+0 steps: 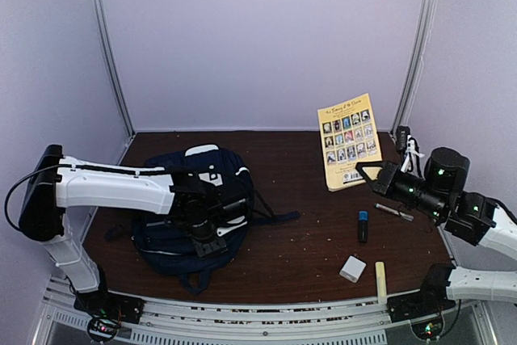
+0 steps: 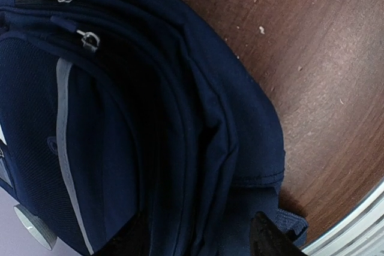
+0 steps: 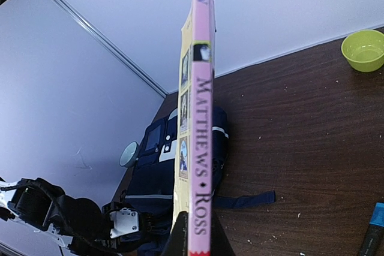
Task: Pack the student bag
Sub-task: Move the student bag to the center of the board.
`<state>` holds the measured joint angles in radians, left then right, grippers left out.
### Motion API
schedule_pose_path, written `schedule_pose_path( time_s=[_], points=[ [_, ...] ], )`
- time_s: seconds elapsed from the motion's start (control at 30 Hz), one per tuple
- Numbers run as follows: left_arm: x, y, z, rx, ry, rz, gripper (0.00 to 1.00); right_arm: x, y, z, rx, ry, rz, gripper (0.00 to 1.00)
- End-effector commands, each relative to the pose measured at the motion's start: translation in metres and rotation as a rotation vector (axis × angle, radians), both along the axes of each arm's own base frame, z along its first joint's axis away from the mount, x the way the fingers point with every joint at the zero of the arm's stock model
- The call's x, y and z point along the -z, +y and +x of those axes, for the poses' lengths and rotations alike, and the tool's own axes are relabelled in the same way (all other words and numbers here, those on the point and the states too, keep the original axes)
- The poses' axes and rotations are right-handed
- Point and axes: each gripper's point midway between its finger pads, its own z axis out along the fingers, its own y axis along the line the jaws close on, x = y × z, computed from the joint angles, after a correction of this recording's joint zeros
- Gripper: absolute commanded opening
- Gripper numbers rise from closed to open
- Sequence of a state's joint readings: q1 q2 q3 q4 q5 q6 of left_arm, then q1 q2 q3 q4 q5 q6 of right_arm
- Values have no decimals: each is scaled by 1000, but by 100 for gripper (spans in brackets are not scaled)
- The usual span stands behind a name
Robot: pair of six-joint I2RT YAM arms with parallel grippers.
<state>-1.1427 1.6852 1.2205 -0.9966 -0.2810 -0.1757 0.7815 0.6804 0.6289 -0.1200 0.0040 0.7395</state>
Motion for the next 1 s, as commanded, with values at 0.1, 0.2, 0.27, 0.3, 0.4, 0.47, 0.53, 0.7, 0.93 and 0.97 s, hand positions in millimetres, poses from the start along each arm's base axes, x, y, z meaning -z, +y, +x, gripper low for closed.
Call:
schedule_pose_path(
  time_s=[0.1, 0.2, 0.27, 0.3, 0.4, 0.47, 0.53, 0.7, 0.93, 0.97],
  points=[
    [7, -17, 15, 36, -47, 24, 46, 3, -12, -7, 25, 0, 7, 0],
    [8, -20, 19, 37, -63, 24, 26, 4, -14, -9, 26, 2, -2, 0],
    [5, -21, 23, 38, -86, 26, 13, 6, -14, -9, 25, 5, -9, 0],
    [4, -21, 25, 36, -95, 27, 7, 7, -15, -10, 25, 7, -10, 0],
    [-2, -27, 29, 44, -125, 0, 0, 10, -15, -9, 28, 9, -10, 0],
    [-10, -39, 32, 62, -136, -57, 0, 11, -16, -9, 33, 11, -7, 0],
    [-22, -60, 35, 80, -142, -134, 0, 14, -19, -8, 49, 19, -17, 0],
    [-53, -123, 54, 143, -184, -287, 0, 20, -41, -5, 154, 52, -79, 0],
    [-71, -199, 47, 343, -170, -382, 0, 15, -69, -15, 225, 37, -108, 0],
    [-70, -206, 43, 367, -154, -392, 0, 15, -72, -17, 232, 34, -111, 0]
  ],
)
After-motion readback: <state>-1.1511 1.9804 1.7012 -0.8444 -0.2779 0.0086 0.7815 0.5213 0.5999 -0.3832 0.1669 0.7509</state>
